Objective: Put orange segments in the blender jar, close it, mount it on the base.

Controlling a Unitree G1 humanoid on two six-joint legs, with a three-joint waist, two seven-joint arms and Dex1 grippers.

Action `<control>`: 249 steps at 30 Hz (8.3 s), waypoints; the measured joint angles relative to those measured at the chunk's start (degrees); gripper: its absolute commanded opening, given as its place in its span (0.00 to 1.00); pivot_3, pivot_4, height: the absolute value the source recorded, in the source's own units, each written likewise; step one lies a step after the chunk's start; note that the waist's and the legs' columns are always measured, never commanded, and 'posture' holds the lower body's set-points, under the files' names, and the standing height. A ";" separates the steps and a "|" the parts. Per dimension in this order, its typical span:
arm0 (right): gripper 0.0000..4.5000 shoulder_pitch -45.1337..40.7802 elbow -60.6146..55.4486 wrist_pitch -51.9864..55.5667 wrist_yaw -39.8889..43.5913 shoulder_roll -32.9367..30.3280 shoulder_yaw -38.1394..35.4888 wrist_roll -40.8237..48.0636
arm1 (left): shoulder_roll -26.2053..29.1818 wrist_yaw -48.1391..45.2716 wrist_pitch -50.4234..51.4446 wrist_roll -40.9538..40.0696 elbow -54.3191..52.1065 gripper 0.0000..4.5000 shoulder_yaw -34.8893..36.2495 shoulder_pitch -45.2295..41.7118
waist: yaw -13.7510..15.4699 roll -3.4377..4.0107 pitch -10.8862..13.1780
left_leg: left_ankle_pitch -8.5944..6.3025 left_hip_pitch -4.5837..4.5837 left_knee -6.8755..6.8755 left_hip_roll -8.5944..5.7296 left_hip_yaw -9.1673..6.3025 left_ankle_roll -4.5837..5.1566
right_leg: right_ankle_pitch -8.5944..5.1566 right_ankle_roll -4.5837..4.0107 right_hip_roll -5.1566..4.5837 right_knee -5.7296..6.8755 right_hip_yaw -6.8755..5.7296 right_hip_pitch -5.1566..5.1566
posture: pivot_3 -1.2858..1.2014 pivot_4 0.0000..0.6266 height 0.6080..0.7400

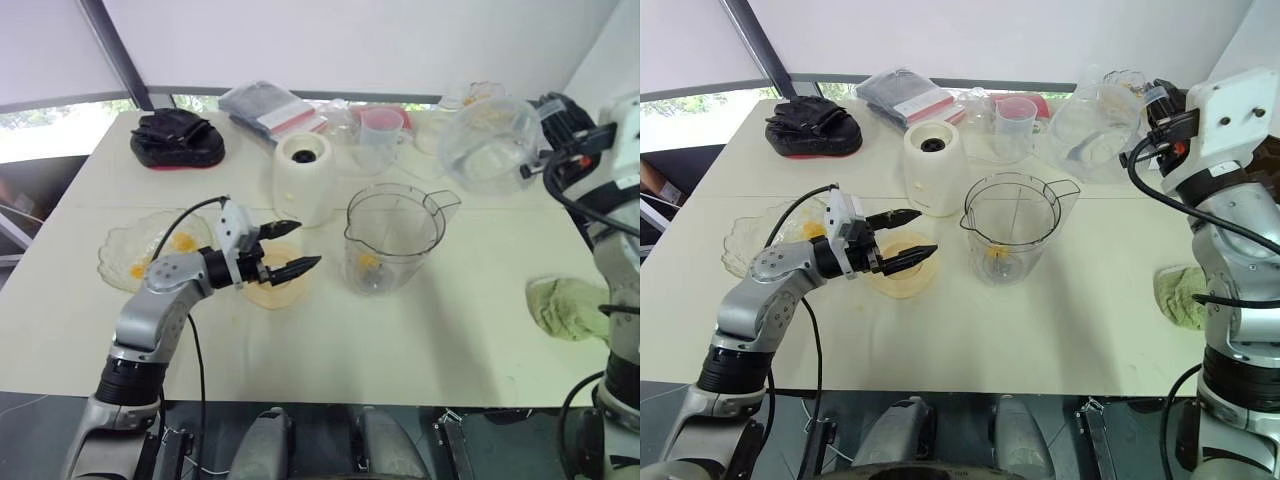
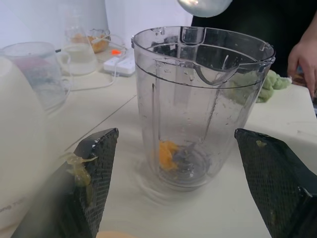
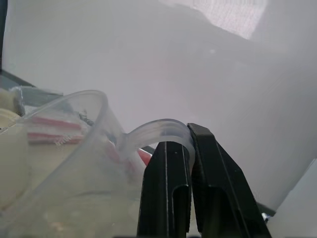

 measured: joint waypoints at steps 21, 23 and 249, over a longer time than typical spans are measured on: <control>0.01 0.42 2.30 -10.81 8.52 -2.98 4.96 -9.36 | -1.04 1.09 -0.60 -0.67 0.00 0.87 0.02 -0.11 | 0.02 -0.05 0.02 | 0.00 0.00 0.00 0.00 0.00 0.00 | 0.00 0.00 0.00 -0.01 0.00 0.00 | 0.52 0.24 1.00; 0.01 0.42 2.67 -12.09 9.06 -3.03 5.75 -10.33 | -1.04 1.10 -0.62 -0.65 0.00 0.87 0.02 -0.11 | 0.00 -0.04 0.03 | 0.00 0.00 0.00 0.00 0.00 0.00 | 0.00 0.00 0.00 -0.01 0.00 0.00 | 0.52 0.24 1.00; 0.85 36.33 -3.35 -6.31 8.13 12.14 4.99 -0.38 | 2.91 -20.37 -16.86 27.69 44.79 0.06 -10.57 -26.19 | -0.27 -0.54 0.24 | 0.00 0.04 0.11 -0.04 -0.14 0.01 | 0.01 0.01 0.06 0.10 -0.09 0.06 | 0.52 0.24 1.00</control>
